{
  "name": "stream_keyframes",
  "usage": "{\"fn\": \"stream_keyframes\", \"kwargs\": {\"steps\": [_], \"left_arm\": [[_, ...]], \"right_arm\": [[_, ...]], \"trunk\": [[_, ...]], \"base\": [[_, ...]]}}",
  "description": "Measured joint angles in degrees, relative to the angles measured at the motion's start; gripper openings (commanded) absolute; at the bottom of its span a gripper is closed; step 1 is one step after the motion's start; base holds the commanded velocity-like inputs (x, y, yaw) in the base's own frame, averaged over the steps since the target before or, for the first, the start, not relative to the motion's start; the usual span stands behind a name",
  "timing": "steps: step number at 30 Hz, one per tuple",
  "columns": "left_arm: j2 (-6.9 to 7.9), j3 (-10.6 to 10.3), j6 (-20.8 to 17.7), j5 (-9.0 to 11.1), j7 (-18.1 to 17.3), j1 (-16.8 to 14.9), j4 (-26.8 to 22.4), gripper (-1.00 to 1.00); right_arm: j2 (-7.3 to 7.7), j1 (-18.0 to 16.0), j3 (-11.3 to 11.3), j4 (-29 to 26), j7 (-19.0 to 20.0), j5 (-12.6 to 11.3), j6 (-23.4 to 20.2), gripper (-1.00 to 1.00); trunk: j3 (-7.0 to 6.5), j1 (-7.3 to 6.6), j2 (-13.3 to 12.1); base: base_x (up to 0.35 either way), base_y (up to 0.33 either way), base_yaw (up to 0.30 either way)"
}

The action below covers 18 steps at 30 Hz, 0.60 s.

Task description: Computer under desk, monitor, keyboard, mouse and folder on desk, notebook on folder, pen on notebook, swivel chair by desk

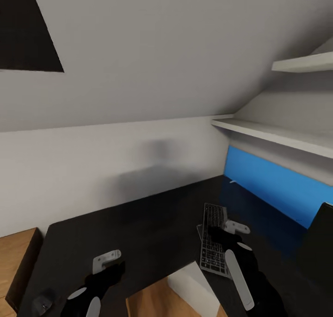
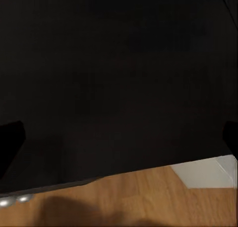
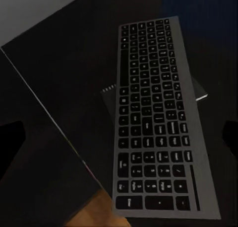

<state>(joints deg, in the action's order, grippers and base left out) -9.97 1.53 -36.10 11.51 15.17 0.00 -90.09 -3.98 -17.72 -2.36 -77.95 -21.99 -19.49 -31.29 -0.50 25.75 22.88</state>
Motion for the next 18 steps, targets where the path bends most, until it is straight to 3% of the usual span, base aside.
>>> {"fn": "stream_keyframes", "kwargs": {"steps": [18], "left_arm": [[0.0, 0.1, 0.0, 0.0, 0.0, 0.0, 0.0, 1.0]], "right_arm": [[-0.09, 0.0, 0.0, 0.0, -0.1, 0.0, 0.1, 1.0]], "trunk": [[-0.71, -0.01, 0.0]], "base": [[0.029, -0.008, -0.252]]}}
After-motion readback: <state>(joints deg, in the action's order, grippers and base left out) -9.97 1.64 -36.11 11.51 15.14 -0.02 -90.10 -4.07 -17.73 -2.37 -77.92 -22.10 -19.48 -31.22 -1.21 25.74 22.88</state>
